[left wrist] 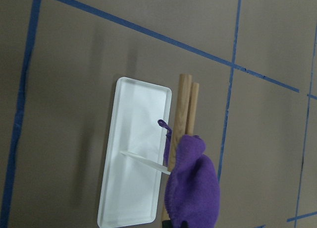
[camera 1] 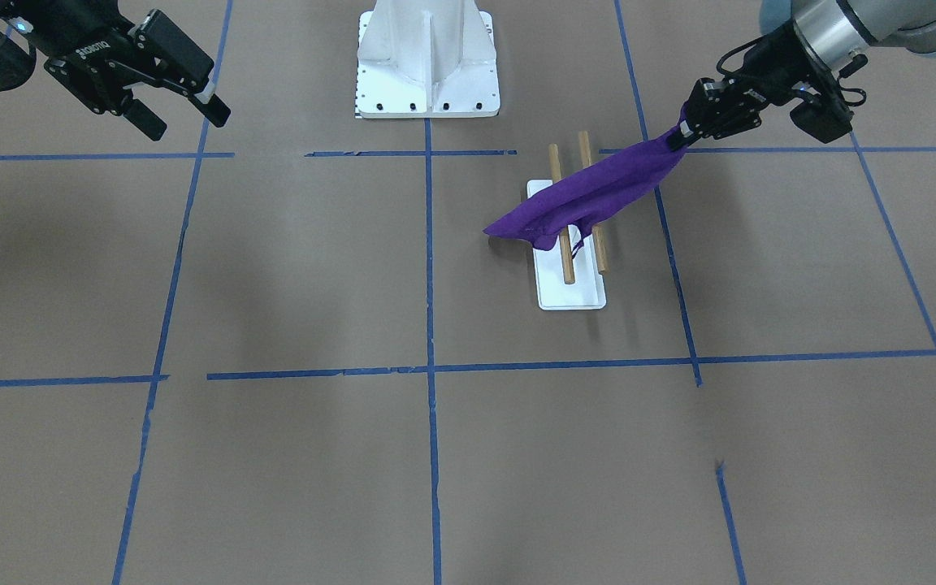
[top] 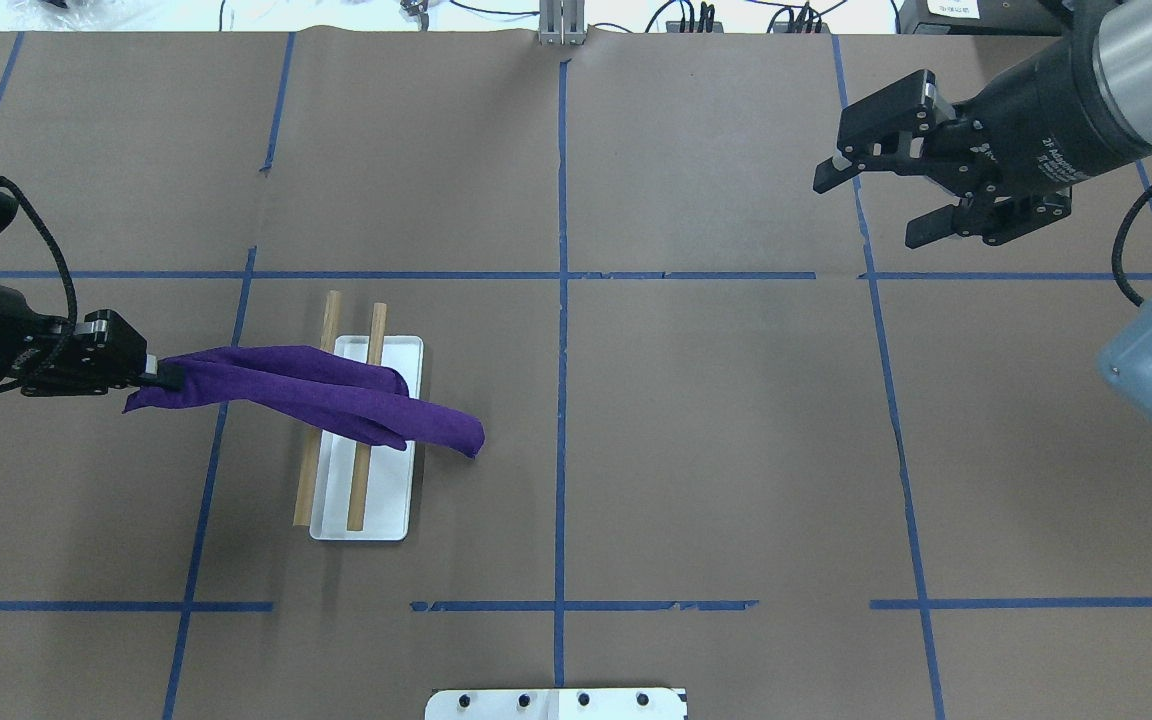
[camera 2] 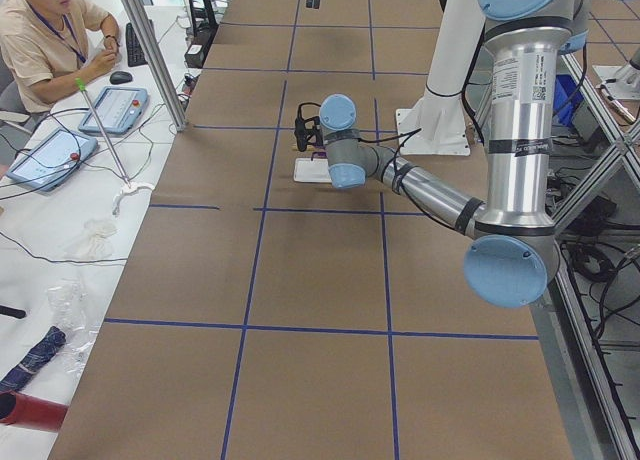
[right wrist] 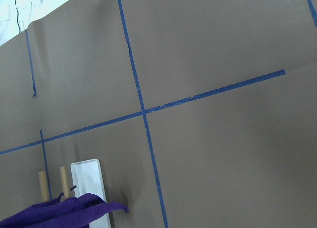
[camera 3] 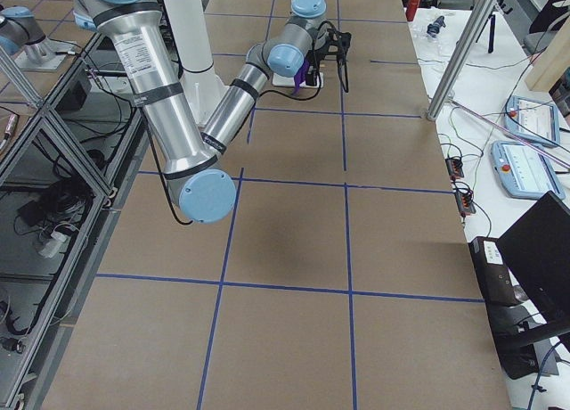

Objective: Hang towel on rack

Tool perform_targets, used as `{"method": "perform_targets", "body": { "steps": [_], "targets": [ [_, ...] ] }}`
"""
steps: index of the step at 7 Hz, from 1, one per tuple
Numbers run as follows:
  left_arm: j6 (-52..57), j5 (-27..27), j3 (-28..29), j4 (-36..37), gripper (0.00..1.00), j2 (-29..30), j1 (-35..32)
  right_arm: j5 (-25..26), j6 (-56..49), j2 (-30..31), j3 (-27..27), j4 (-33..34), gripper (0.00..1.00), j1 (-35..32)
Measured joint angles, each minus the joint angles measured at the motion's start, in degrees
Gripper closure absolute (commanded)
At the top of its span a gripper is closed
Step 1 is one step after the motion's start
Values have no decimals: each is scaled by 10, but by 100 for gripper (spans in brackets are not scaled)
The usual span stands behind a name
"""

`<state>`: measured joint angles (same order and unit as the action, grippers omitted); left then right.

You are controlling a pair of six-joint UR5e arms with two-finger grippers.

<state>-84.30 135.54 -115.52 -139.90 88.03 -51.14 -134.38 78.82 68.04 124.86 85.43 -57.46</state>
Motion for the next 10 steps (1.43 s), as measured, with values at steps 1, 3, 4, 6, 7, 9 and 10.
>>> {"method": "perform_targets", "body": {
  "steps": [1, 3, 4, 6, 7, 9, 10],
  "targets": [
    [10, 0, 9, 0, 100, -3, -1, 0, 0, 1, 0, 0, 0, -2],
    [52, -4, 35, -1, 100, -14, -2, 0, 0, 3, 0, 0, 0, -6],
    [63, -5, 50, -1, 66, -15, -1, -1, 0, 5, 1, 0, 0, -9],
    [73, -9, 85, 0, 0, -11, 3, -4, 0, 7, 2, 0, 0, -18],
    [73, -24, 97, 0, 0, -11, 4, -5, 0, 11, 2, 0, 0, -22],
    [72, -53, 105, 0, 0, -12, 4, -5, 0, 21, 2, 0, 0, -29],
    [73, -56, 107, 0, 0, -12, 4, -5, -7, 28, 1, 0, 0, -37]
  ]
}}
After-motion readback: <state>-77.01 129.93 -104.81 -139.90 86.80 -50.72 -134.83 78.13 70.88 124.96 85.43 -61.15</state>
